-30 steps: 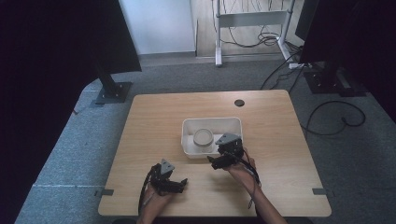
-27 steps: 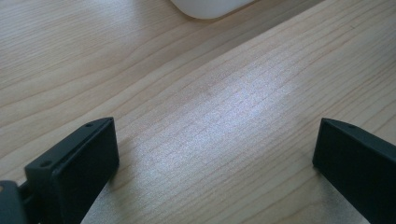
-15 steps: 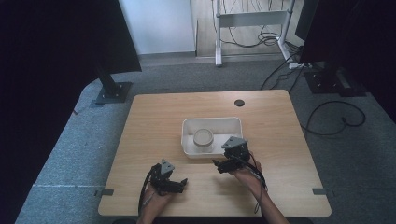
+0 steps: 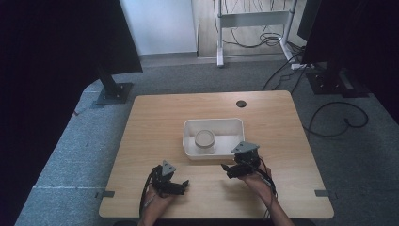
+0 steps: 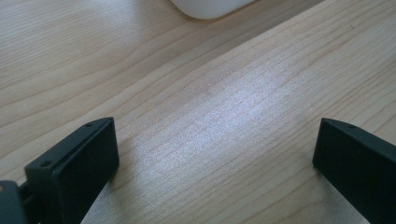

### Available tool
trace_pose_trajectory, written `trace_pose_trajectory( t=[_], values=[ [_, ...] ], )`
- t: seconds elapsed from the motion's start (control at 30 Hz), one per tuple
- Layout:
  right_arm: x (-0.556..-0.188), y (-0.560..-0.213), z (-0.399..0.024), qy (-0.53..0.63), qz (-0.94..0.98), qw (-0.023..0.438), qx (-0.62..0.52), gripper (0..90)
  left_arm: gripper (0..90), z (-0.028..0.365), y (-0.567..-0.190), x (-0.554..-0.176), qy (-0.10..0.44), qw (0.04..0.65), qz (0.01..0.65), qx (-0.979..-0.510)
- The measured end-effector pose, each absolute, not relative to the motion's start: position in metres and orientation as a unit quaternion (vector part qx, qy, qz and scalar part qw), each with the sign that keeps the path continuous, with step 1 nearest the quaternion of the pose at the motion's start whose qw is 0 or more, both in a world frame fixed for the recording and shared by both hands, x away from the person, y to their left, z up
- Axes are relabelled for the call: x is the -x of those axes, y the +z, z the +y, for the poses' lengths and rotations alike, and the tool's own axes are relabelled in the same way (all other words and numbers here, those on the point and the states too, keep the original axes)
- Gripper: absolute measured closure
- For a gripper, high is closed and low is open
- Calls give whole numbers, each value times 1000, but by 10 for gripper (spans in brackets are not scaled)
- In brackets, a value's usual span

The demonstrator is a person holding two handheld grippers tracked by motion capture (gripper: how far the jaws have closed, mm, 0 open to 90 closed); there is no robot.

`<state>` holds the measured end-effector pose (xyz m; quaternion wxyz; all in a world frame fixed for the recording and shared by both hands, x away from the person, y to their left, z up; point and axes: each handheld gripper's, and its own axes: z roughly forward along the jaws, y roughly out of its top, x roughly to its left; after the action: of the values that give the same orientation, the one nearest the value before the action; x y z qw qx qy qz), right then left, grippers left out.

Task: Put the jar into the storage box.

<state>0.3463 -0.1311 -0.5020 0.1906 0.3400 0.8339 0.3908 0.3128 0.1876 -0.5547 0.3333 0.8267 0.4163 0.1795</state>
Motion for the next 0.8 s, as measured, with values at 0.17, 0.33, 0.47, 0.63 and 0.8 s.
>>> trace_pose_trajectory(
  t=[0.17, 0.33, 0.47, 0.63, 0.8],
  values=[
    [-341, -503, -137, 390, 834, 194, -339, 33, 0, 188, -555, -313, 180, 333, 416, -827],
    [-334, -505, -148, 387, 833, 200, -341, 34, 0, 188, -555, -313, 180, 333, 416, -827],
    [-330, -507, -156, 388, 830, 202, -346, 34, 0, 188, -555, -313, 180, 333, 416, -827],
    [-325, -508, -169, 394, 825, 199, -353, 34, 0, 188, -555, -313, 180, 333, 417, -827],
    [-320, -509, -180, 395, 821, 203, -358, 34, 0, 188, -555, -313, 180, 333, 417, -827]
  ],
)
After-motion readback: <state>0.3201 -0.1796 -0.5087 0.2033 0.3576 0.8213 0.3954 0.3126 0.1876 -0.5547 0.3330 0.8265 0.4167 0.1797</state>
